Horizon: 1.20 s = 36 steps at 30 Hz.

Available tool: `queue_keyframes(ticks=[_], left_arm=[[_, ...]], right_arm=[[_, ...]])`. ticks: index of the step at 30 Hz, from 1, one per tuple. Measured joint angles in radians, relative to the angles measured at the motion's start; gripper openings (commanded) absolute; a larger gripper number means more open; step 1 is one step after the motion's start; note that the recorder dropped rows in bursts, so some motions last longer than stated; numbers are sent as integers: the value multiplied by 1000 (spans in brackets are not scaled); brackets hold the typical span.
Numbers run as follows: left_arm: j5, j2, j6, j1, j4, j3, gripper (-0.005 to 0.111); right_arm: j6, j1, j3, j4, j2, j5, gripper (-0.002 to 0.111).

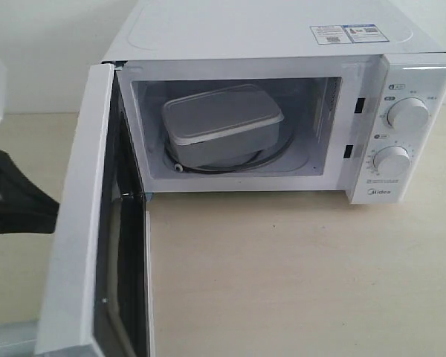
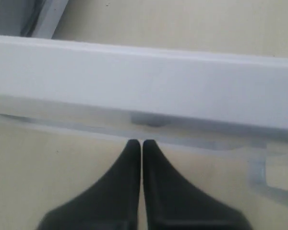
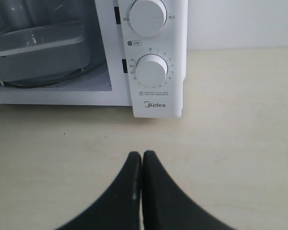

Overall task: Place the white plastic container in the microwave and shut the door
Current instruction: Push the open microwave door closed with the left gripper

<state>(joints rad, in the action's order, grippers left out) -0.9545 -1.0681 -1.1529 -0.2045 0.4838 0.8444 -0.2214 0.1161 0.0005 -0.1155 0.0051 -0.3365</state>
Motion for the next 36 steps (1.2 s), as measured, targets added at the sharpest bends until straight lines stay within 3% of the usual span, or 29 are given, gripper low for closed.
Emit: queue_keyframes(ticks=[7,17,26,36], left_arm=[[168,-149,-111,-98,118,-4,4],[518,-311,-443,-205,470,1,4],[580,-399,-667,-214,818,111,4],[591,-464,-715,-214,913,207,4]], right_arm=[[0,0,0,0,0,0,0],[0,0,0,0,0,0,0],[0,0,0,0,0,-2,0],[0,0,0,0,0,-2,0]])
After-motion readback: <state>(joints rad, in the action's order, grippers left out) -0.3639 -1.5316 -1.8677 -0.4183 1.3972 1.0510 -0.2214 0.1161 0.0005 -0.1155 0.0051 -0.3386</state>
